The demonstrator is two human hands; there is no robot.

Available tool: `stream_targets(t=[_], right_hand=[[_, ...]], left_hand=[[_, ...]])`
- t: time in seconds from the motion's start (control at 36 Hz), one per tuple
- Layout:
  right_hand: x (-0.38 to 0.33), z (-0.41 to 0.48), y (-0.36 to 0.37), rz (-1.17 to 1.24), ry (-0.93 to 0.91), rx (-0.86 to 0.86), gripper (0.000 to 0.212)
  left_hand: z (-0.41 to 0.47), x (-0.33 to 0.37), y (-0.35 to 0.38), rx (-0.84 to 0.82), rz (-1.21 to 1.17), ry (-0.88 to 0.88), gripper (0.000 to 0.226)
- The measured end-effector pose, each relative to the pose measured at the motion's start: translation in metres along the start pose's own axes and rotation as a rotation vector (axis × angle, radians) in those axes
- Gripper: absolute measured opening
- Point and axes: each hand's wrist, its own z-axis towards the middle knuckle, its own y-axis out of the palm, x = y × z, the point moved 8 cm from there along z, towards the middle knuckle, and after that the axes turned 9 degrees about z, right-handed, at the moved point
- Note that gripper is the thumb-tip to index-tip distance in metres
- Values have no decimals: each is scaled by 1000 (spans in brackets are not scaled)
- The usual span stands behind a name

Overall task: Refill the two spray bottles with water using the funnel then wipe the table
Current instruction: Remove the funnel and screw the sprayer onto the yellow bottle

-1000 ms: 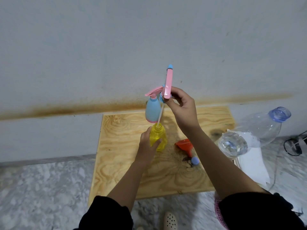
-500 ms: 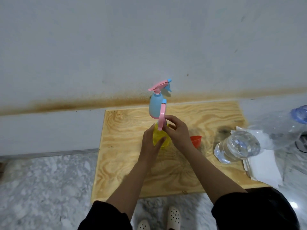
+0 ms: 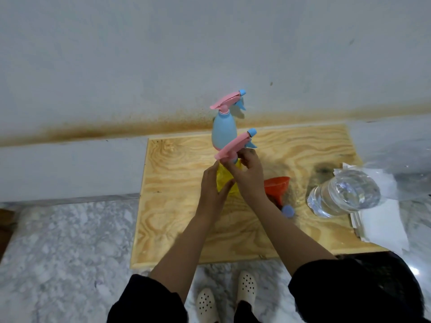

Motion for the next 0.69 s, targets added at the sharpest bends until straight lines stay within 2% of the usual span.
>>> stream_targets(t=[0.25, 0.42, 0.56, 0.69], right_hand=[[10, -2, 4, 130, 31, -212, 28], [11, 1, 2, 132, 24, -185, 26], [12, 6, 1, 104, 48, -139, 21], [1, 9, -1, 88, 79, -136, 26]], left_hand=[[-2, -6, 3, -6, -5, 34, 65], [-1, -13, 15, -43, -94, -3, 93], [4, -13, 14, 12, -74, -23, 89], [4, 1, 6, -36, -34, -15, 92]])
